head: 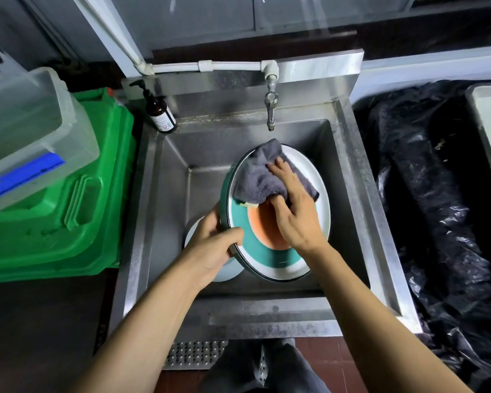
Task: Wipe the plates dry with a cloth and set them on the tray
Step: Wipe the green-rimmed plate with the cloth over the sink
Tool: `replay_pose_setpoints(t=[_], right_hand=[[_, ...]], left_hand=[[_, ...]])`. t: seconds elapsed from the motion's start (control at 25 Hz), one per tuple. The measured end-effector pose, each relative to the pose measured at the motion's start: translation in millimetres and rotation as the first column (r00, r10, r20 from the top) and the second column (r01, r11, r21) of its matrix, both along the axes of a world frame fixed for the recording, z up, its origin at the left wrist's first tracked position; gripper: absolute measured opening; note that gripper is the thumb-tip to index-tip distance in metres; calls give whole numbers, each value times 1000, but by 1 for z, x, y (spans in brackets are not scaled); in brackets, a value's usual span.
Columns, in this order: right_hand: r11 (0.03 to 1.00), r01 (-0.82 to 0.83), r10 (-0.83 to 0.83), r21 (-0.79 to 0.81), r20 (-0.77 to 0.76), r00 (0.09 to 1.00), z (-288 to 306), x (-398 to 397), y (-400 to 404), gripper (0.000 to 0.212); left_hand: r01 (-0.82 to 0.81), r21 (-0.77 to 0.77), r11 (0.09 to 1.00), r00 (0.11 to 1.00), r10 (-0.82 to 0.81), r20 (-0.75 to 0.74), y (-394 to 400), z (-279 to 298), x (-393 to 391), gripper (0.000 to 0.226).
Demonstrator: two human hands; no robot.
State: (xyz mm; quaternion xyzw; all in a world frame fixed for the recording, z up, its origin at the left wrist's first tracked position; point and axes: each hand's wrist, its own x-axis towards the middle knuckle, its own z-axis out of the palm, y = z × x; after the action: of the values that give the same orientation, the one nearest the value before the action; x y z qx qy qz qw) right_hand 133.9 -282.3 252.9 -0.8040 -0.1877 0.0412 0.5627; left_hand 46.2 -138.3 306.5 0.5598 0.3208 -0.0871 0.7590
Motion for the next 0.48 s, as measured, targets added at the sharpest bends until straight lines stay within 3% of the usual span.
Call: replay_pose_setpoints(t=[0.08, 0.12, 0.28, 0.32, 0.48], right_hand=[[983, -182, 183, -17, 141, 973, -1, -11, 9, 55], [981, -193, 194, -24, 170, 966, -1, -7, 7, 55], [993, 115, -114, 9, -71, 991, -9, 13, -12, 53], [995, 95, -93, 20, -86, 992, -7, 8, -8, 54], [972, -234, 232, -10, 178, 956, -8, -14, 10, 55]], left_hand=[[-50, -8, 999, 999, 50, -3, -1, -1, 1, 48], [-73, -18, 997, 997, 73, -13, 0, -1, 0, 48], [-30, -17, 999, 998, 29, -48, 5, 5, -4, 52], [-23, -13, 1000, 999, 23, -36, 4, 7, -3, 52], [-74, -37, 997, 996, 76, 56, -1, 10, 2, 53]])
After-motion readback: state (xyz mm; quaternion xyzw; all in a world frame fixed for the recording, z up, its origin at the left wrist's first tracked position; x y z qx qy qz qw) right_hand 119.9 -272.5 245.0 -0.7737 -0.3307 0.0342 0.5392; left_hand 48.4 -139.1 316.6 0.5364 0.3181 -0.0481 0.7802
